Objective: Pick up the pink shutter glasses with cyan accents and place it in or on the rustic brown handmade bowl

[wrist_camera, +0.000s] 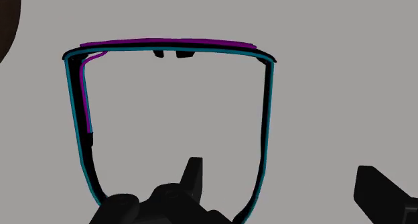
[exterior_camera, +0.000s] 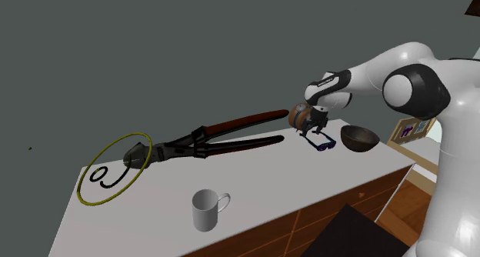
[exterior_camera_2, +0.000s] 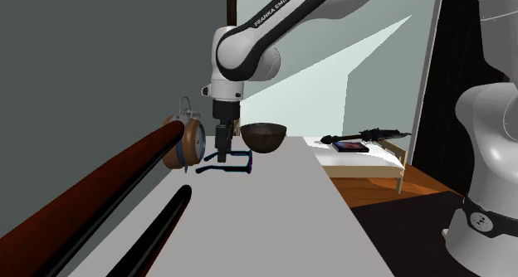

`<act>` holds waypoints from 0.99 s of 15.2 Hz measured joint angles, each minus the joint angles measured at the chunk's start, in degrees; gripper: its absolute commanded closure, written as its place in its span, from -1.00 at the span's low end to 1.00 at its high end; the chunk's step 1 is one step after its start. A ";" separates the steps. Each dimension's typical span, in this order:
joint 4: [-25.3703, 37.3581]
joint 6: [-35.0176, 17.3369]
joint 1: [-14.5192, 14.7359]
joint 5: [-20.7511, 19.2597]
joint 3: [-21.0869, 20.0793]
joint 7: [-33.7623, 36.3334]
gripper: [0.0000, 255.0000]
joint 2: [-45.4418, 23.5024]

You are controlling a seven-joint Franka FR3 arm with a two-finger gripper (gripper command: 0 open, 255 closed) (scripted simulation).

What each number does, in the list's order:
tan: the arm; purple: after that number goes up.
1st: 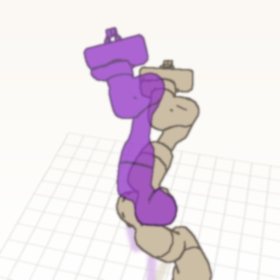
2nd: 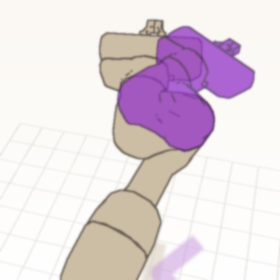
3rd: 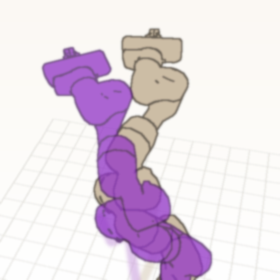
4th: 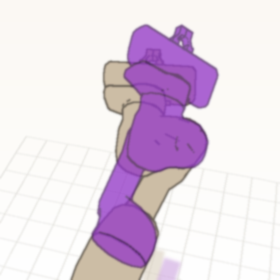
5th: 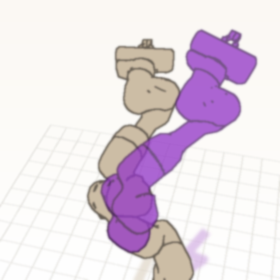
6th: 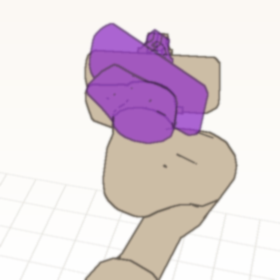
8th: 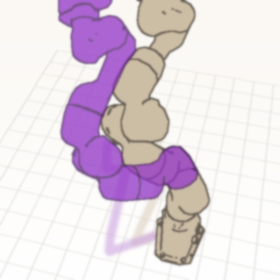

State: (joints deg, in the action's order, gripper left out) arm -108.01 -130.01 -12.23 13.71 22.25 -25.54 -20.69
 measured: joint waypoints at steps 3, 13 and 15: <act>0.16 -1.52 -0.43 0.97 -0.44 -0.65 -1.00 -1.81; -0.07 -3.51 -0.87 2.03 -0.99 -1.41 -1.00 -3.71; -0.07 -3.51 -0.87 2.03 -0.99 -1.41 1.00 -3.70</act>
State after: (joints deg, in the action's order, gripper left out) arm -108.08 -133.52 -13.10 15.74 21.27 -26.95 -24.40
